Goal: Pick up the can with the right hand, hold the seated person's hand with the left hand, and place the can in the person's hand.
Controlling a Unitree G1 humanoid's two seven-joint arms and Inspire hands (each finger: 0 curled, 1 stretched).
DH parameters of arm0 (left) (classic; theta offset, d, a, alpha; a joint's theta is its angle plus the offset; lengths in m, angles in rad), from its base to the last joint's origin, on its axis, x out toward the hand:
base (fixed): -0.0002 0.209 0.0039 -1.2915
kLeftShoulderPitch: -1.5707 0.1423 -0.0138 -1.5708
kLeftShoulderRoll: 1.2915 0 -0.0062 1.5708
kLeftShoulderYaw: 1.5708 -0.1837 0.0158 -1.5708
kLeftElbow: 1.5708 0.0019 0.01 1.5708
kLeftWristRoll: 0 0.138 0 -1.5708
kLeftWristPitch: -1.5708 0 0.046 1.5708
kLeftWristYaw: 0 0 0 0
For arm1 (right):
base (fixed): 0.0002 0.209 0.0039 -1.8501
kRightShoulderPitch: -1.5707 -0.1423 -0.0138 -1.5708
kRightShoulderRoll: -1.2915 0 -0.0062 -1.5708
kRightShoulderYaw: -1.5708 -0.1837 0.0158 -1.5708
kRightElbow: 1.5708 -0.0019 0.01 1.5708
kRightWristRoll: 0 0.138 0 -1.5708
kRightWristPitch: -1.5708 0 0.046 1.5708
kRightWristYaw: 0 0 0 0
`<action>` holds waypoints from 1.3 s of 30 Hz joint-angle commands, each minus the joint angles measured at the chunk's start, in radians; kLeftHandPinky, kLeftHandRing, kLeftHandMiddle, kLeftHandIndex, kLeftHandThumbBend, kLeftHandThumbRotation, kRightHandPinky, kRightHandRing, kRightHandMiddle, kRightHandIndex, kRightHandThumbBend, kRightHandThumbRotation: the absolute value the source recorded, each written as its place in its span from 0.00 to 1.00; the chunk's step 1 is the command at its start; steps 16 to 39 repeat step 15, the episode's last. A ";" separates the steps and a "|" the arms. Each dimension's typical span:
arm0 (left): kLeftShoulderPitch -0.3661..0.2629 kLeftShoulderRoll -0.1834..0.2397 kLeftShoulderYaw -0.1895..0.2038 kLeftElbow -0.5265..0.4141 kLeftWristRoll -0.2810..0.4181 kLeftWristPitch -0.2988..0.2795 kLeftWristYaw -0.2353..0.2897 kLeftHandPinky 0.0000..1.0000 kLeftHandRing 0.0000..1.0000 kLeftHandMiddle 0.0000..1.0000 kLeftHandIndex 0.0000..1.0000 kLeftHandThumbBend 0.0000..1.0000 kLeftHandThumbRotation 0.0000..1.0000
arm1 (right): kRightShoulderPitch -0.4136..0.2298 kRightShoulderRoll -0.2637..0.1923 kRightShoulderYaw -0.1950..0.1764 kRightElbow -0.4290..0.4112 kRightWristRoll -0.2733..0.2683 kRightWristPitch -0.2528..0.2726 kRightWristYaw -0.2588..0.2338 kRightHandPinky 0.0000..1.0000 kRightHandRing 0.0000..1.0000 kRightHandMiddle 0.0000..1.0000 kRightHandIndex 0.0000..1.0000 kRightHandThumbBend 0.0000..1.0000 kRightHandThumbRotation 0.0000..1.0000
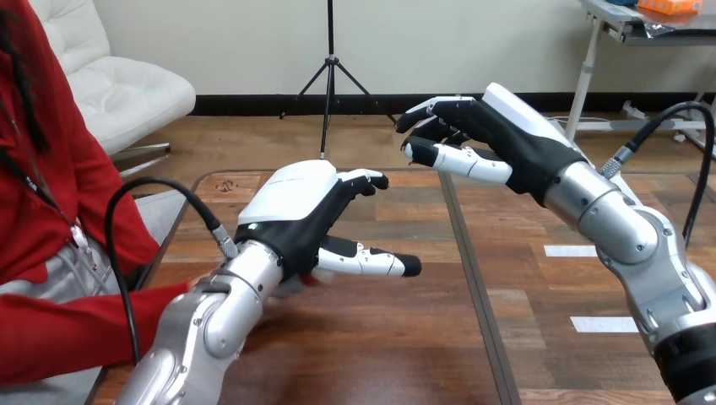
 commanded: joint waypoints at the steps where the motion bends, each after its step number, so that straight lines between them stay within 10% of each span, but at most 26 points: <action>1: 0.013 -0.012 0.044 -0.061 -0.019 -0.028 0.080 0.76 0.78 0.80 0.80 0.97 0.84 | 0.007 -0.028 -0.042 -0.023 0.036 -0.028 -0.005 0.71 0.75 0.75 0.77 1.00 1.00; 15: 0.171 -0.118 0.166 -0.183 -0.319 -0.054 0.121 0.62 0.75 0.78 0.77 0.76 0.99 | 0.190 0.026 -0.129 -0.170 0.216 -0.057 -0.016 0.69 0.78 0.80 0.82 1.00 1.00; 39: 0.171 -0.118 0.166 -0.183 -0.319 -0.054 0.121 0.62 0.75 0.78 0.77 0.76 0.99 | 0.190 0.026 -0.129 -0.170 0.216 -0.057 -0.016 0.69 0.78 0.80 0.82 1.00 1.00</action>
